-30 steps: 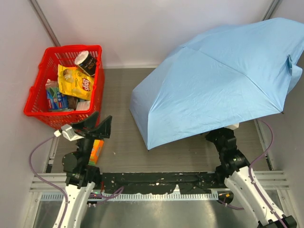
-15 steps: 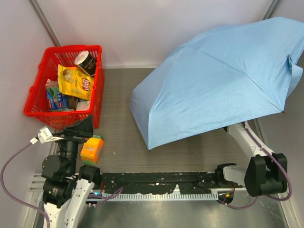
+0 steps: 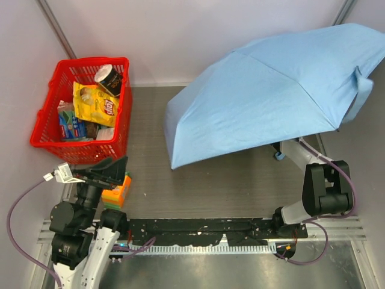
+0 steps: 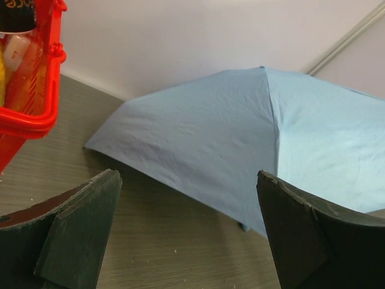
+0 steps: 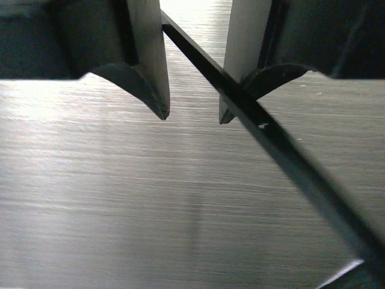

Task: Put away the umbrella

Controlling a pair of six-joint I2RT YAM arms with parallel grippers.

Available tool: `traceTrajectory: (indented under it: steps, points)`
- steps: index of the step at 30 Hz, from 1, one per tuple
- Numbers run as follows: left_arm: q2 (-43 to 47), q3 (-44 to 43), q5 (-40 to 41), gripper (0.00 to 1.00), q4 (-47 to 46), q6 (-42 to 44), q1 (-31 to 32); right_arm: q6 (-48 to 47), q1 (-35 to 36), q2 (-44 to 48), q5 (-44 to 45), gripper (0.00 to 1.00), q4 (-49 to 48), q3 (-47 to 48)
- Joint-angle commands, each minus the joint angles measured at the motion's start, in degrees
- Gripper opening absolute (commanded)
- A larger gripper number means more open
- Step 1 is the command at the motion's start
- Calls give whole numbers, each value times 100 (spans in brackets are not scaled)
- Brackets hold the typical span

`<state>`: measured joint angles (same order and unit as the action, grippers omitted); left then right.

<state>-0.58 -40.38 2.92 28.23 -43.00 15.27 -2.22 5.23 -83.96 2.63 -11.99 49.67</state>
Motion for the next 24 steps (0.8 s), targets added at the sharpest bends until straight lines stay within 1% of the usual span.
traceTrajectory:
  steps: [1, 2, 3, 4, 5, 6, 7, 9, 12, 15, 16, 18, 19, 20, 21, 23, 24]
  points:
    - [164, -181, -265, 100, -2, 152, 11, -156, 557, 152, -3, 41, 135, 561]
    - [137, -189, -265, 100, -2, 222, 11, -69, 714, 248, 105, 32, 379, 614]
    - [102, -224, -196, 100, 16, 301, 20, 219, 742, 292, 97, 23, 538, 788]
    - [76, -268, -65, 100, 68, 354, 11, 561, 733, 284, 1, 7, 888, 1025]
    - [76, -338, 85, 100, 95, 424, 11, 913, 733, 275, -130, 1, 1083, 1140]
    - [-107, -408, 191, 100, 104, 485, 20, 1099, 733, 275, -184, 1, 1563, 1359]
    - [-153, -487, 313, 100, 104, 547, 20, 1518, 733, 327, -524, 1, 1707, 1431]
    - [-206, -628, 455, 100, 69, 679, 46, 1985, 742, 468, -921, 1, 2041, 1501]
    - [-416, -760, 482, 100, -19, 855, 160, 2313, 742, 679, -1894, 1, 2236, 1633]
    - [-828, -770, 272, 98, 60, 680, 284, 2760, 768, 986, -2416, 1, 2088, 1537]
    - [-978, -674, -60, 95, -53, 575, 284, 2927, 769, 1048, -2634, 1, 1930, 1380]
    - [-1241, -315, -859, 89, -587, 320, 284, 3262, 812, 1285, -3021, 1, 1307, 1012]
    - [-1382, -173, -1255, 86, -895, 162, 284, 3437, 873, 1477, -3171, 1, 643, 836]
    - [-1557, 20, -1720, 84, -1333, -5, 284, 3500, 917, 1679, -3364, 1, 349, 503]
    - [-1759, 230, -2203, 84, -1764, -180, 284, 3665, 979, 1760, -3409, 1, -176, 369]
    - [-2443, 469, -3047, 82, -2660, -663, 284, 3869, 1014, 1901, -3594, 1, -635, 105]
    - [-2969, 531, -3408, 81, -3047, -866, 293, 4035, 1032, 1945, -3655, 1, -725, 17]
